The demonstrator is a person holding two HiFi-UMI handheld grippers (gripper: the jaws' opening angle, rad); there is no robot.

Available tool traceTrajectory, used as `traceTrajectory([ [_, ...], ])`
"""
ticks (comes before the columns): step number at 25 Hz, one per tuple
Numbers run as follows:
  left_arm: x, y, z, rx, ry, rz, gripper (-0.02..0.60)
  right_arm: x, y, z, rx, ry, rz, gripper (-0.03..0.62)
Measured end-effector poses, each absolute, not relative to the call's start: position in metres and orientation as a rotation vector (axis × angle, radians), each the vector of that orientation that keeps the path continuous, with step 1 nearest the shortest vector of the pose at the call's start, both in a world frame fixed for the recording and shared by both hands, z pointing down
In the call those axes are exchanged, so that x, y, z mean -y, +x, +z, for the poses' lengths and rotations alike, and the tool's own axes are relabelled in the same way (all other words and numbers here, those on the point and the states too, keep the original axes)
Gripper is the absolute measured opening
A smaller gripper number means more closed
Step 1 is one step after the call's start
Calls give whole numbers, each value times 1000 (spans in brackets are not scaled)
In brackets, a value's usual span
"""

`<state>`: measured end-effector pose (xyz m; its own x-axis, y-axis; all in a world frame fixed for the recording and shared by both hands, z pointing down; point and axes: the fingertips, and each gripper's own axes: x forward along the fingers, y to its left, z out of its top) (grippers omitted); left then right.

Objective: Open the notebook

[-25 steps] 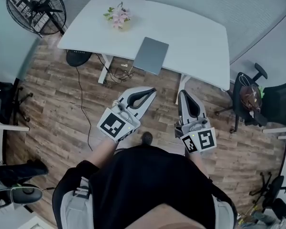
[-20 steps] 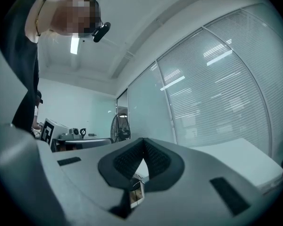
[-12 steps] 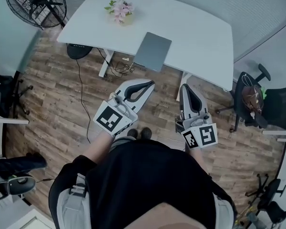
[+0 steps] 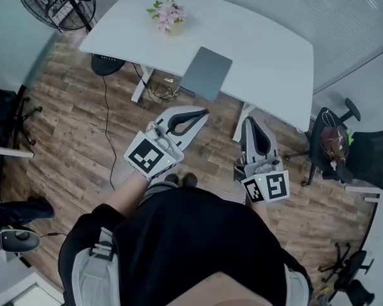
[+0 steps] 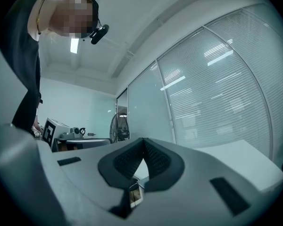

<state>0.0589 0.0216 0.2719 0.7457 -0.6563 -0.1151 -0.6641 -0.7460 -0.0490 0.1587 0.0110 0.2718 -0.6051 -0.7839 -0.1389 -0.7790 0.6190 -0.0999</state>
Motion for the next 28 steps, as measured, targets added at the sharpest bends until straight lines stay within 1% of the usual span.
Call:
traceTrajectory([
  [4, -21, 65, 274, -1096, -2839, 145, 12, -8, 165, 276, -2679, -1288, -48, 5],
  [8, -21, 65, 285, -1113, -2847, 56, 12, -4, 169, 280, -2671, -1278, -57, 5],
  [12, -11, 57, 285, -1131, -2837, 80, 12, 6, 168, 285, -2674, -1287, -66, 5],
  [17, 12, 52, 281, -1104, -2836, 124, 12, 25, 162, 284, -2663, -1311, -45, 5],
  [28, 84, 30, 276, -1069, -2825, 125, 12, 100, 137, 281, -2666, -1320, -35, 5],
])
